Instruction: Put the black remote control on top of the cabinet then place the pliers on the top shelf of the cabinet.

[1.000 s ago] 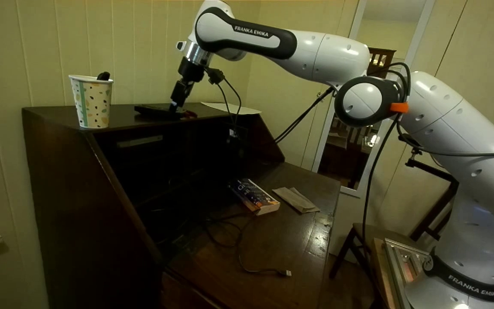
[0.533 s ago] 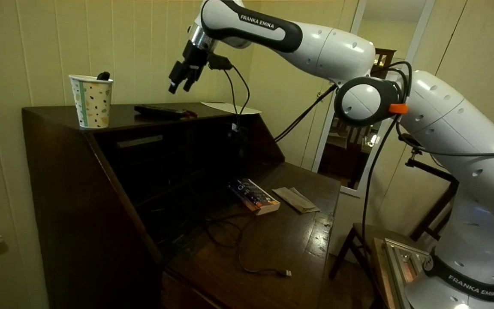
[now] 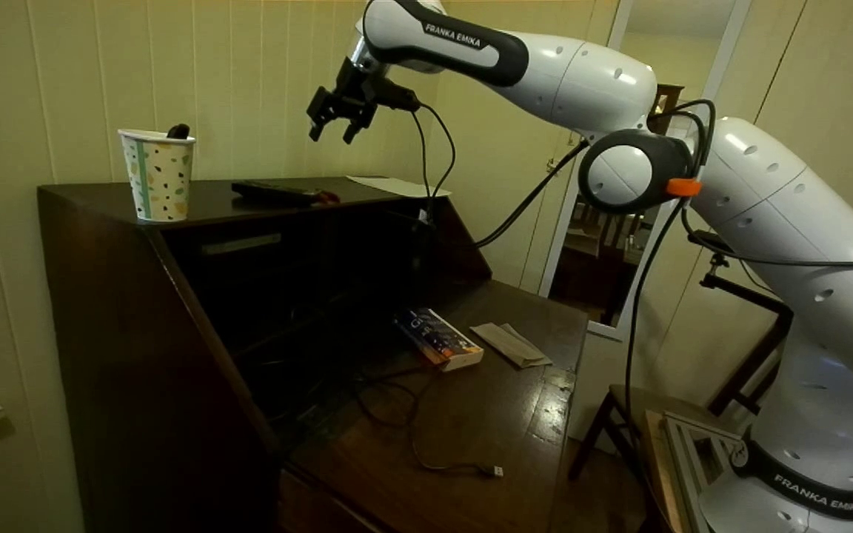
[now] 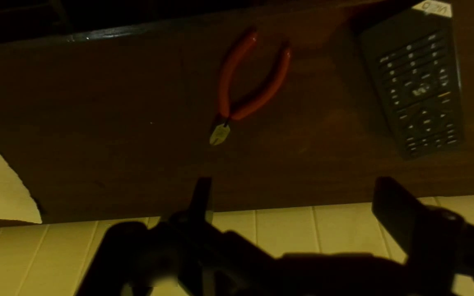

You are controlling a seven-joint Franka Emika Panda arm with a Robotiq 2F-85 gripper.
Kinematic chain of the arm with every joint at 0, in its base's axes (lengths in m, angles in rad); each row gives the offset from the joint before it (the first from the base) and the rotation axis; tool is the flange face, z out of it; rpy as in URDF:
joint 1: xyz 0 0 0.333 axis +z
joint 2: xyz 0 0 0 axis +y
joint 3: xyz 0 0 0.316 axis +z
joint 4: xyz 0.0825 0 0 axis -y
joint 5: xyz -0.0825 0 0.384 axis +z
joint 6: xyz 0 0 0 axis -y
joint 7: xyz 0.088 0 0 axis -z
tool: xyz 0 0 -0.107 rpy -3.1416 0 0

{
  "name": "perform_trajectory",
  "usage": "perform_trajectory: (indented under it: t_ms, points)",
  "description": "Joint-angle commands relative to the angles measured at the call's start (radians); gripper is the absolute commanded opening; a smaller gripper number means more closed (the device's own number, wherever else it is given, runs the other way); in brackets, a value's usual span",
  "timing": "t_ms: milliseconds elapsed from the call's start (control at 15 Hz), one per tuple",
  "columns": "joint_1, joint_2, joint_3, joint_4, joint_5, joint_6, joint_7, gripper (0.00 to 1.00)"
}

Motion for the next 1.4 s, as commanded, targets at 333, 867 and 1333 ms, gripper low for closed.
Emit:
perform_trajectory:
  t_ms: [333,867,1333]
  points:
    - [0.021,-0.008,-0.037,-0.014,-0.016,0.020,0.079,1.00]
    - [0.037,-0.006,-0.072,-0.015,-0.014,0.022,0.295,1.00]
    - [0.023,-0.005,-0.066,-0.045,0.004,-0.066,0.364,1.00]
